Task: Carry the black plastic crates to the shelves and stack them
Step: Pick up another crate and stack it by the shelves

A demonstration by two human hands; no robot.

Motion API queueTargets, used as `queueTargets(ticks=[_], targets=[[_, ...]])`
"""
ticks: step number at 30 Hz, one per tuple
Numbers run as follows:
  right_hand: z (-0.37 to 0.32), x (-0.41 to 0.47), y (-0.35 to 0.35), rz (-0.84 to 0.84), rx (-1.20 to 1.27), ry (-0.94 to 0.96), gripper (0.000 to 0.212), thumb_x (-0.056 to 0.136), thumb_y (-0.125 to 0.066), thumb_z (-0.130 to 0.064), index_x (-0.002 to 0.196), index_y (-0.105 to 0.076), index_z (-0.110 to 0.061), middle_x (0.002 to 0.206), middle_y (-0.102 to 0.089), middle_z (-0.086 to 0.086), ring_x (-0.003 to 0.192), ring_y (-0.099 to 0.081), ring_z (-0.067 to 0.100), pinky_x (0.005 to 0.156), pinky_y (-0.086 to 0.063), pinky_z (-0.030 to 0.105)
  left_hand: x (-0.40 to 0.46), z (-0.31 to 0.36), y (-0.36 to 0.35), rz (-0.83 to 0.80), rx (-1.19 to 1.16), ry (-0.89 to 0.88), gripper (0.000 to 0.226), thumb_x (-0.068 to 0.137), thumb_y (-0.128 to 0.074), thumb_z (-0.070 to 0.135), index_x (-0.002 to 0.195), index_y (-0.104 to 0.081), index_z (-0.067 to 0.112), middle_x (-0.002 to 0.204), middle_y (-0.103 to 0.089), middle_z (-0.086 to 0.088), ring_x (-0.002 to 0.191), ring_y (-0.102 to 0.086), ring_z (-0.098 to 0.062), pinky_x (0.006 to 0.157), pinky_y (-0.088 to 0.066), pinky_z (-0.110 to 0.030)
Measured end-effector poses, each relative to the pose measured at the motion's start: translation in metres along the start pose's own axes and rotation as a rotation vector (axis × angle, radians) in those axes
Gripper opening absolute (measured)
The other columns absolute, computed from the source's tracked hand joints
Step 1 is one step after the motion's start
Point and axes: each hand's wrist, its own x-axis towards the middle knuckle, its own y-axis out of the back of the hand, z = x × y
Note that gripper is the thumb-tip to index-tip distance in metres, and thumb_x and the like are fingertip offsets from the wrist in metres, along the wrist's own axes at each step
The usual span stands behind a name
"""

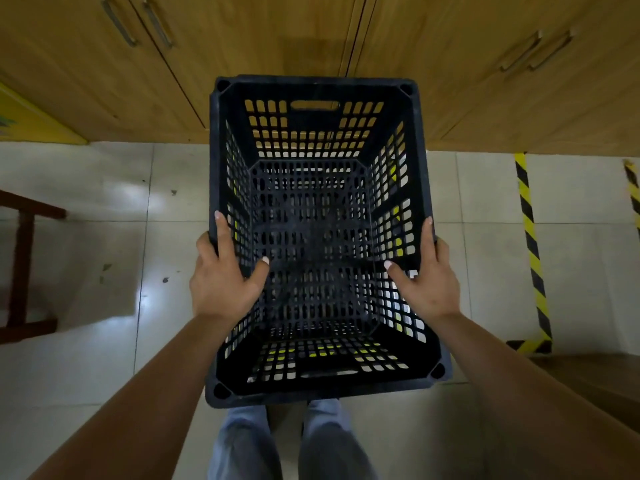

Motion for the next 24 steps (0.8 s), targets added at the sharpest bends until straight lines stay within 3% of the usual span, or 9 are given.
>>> queueTargets(ticks=[3, 9, 17, 19, 21, 24], targets=[[0.002, -0.004, -0.003, 0.019, -0.009, -0.009, 0.098, 0.081, -0.054, -0.061, 0.153, 0.005, -0.028, 0.146, -0.031, 0.009, 0.086, -0.061, 0.031, 0.067, -0.047, 0.033, 0.002, 0.0, -0.001, -0.001, 0.006, -0.011, 0.096, 0.083, -0.055, 0.054, 0.152, 0.002, 0.02, 0.135, -0.034, -0.02, 0.104, -0.051, -0.041, 0.074, -0.053, -0.05], [-0.001, -0.004, -0.006, 0.086, -0.074, -0.005, 0.096, 0.08, -0.051, -0.059, 0.155, -0.003, -0.02, 0.142, -0.037, 0.014, 0.1, -0.058, 0.033, 0.07, -0.048, 0.036, 0.003, 0.003, -0.001, 0.001, 0.031, -0.016, 0.096, 0.083, -0.057, 0.052, 0.152, 0.0, 0.018, 0.136, -0.034, -0.021, 0.105, -0.052, -0.04, 0.072, -0.052, -0.049], [-0.008, -0.004, -0.002, 0.042, -0.135, -0.044, 0.101, 0.084, -0.059, -0.052, 0.153, 0.008, -0.023, 0.146, -0.029, 0.015, 0.12, -0.046, 0.035, 0.079, -0.049, 0.042, 0.003, 0.005, 0.004, -0.065, 0.037, 0.012, 0.099, 0.082, -0.058, 0.05, 0.152, 0.006, 0.019, 0.142, -0.028, -0.021, 0.117, -0.044, -0.041, 0.08, -0.049, -0.051], [-0.011, -0.004, 0.0, 0.01, -0.114, -0.072, 0.101, 0.085, -0.058, -0.053, 0.152, 0.013, -0.027, 0.154, -0.018, 0.015, 0.135, -0.031, 0.034, 0.092, -0.045, 0.045, 0.003, 0.005, 0.008, -0.098, 0.004, 0.006, 0.1, 0.083, -0.058, 0.049, 0.151, 0.01, 0.02, 0.145, -0.023, -0.02, 0.122, -0.04, -0.041, 0.084, -0.048, -0.049], [-0.016, -0.007, 0.001, -0.018, -0.091, -0.125, 0.099, 0.086, -0.056, -0.055, 0.151, 0.015, -0.03, 0.16, -0.004, 0.014, 0.145, -0.013, 0.032, 0.109, -0.031, 0.048, 0.003, 0.005, 0.013, -0.149, -0.041, -0.014, 0.102, 0.084, -0.057, 0.05, 0.15, 0.016, 0.022, 0.148, -0.016, -0.018, 0.127, -0.035, -0.042, 0.09, -0.045, -0.048], [-0.028, -0.022, -0.003, 0.013, -0.088, -0.215, 0.095, 0.088, -0.054, -0.055, 0.152, 0.01, -0.027, 0.161, 0.002, 0.016, 0.148, -0.001, 0.031, 0.117, -0.013, 0.046, 0.004, 0.0, 0.024, -0.278, -0.164, -0.027, 0.102, 0.086, -0.054, 0.053, 0.145, 0.026, 0.032, 0.156, 0.0, -0.009, 0.136, -0.028, -0.039, 0.097, -0.041, -0.044]])
